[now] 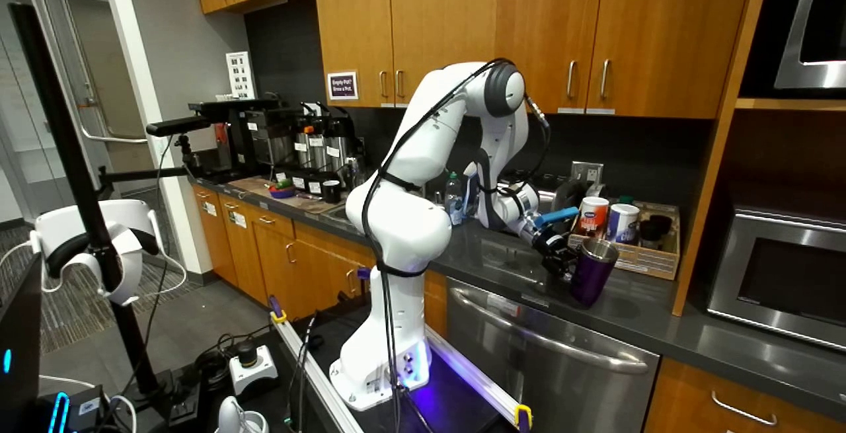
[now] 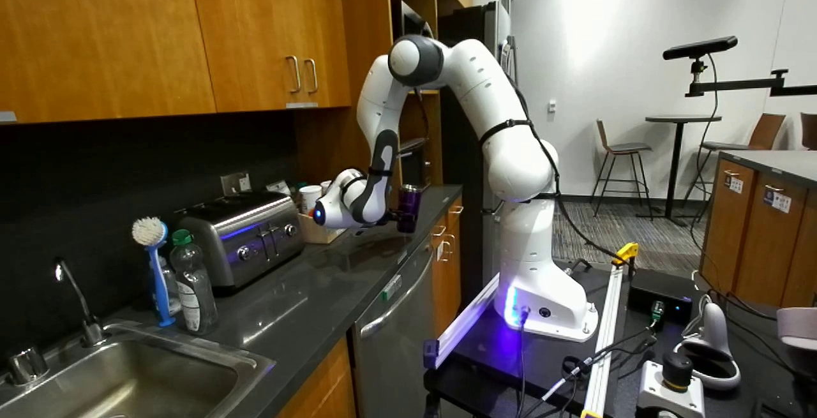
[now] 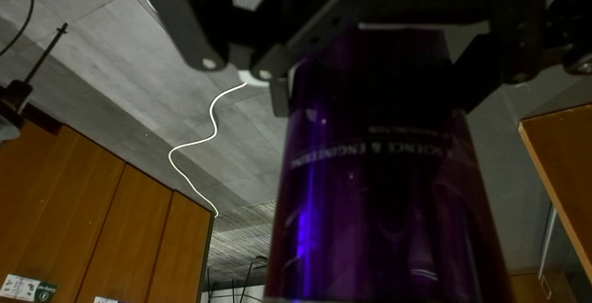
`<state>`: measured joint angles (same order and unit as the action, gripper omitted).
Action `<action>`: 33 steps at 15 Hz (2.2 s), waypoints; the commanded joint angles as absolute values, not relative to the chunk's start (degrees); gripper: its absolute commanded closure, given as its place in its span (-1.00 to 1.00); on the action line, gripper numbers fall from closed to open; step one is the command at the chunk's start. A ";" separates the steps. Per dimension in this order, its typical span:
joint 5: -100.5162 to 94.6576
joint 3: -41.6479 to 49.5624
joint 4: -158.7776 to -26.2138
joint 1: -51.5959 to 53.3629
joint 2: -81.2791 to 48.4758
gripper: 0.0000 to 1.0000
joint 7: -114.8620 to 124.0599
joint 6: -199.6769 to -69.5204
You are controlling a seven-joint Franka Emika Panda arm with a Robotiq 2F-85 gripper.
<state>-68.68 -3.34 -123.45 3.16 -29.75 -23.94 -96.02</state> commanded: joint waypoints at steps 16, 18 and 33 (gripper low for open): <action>-69.16 -3.83 -116.13 2.42 -36.53 -0.15 -21.87 -92.90; -69.22 -3.79 -115.78 2.52 -36.72 -0.15 -21.58 -92.75; -68.89 -4.11 -114.25 2.90 -38.95 -0.66 -17.23 -89.91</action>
